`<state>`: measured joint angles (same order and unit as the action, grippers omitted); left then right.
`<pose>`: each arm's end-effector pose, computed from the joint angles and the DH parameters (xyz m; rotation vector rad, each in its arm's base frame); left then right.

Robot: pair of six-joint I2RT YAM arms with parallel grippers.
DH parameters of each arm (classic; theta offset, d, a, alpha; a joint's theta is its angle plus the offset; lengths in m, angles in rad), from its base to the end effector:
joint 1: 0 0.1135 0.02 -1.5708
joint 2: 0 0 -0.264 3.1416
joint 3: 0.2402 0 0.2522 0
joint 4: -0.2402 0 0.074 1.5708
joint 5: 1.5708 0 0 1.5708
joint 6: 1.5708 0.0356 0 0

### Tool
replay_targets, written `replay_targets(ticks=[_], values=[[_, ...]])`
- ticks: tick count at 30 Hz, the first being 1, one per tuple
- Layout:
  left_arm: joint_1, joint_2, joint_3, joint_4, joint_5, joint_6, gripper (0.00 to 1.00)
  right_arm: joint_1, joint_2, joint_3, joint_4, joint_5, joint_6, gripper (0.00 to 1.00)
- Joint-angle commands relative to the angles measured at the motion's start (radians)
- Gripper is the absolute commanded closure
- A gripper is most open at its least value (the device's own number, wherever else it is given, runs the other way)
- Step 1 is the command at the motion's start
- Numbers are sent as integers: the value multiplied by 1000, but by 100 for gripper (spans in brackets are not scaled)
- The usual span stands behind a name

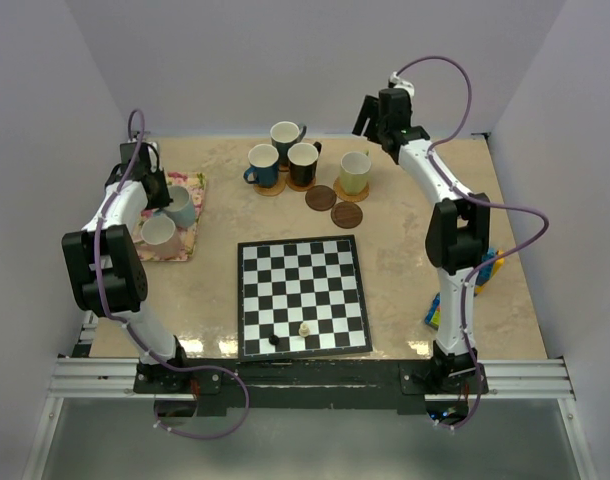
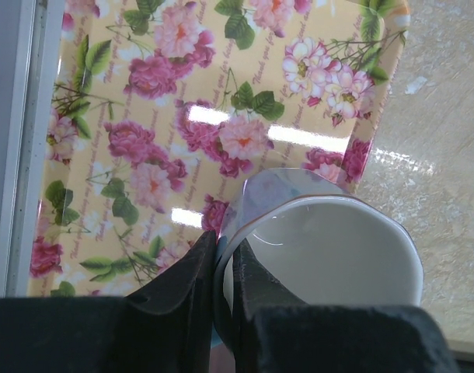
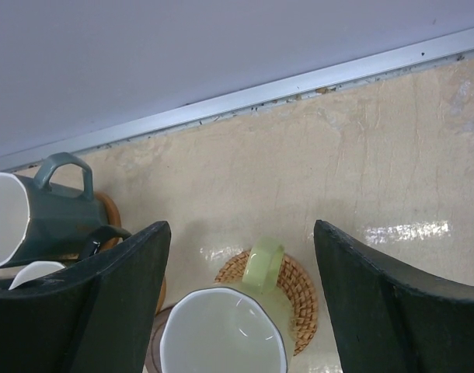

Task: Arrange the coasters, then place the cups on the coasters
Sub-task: Pick up the cup from the tray.

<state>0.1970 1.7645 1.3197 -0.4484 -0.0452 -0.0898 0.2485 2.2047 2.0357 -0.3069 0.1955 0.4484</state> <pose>0.3787 0.0772 0.2360 -0.3717 2.4373 0.1022 0.5103 0.1224 0.2943 0.3251 2.0191 0.2367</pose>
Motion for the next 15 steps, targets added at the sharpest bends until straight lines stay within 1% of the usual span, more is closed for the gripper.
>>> replay_targets(ticks=[1,10,15], values=[[9,-83,79,83,8,-70,100,2,-89,0,37,45,-5,21],[7,-128,121,125,27,-183,100,2,-137,-19,49,100,-37,21],[-5,-152,145,117,24,-248,100,2,-184,-48,55,133,-50,22]])
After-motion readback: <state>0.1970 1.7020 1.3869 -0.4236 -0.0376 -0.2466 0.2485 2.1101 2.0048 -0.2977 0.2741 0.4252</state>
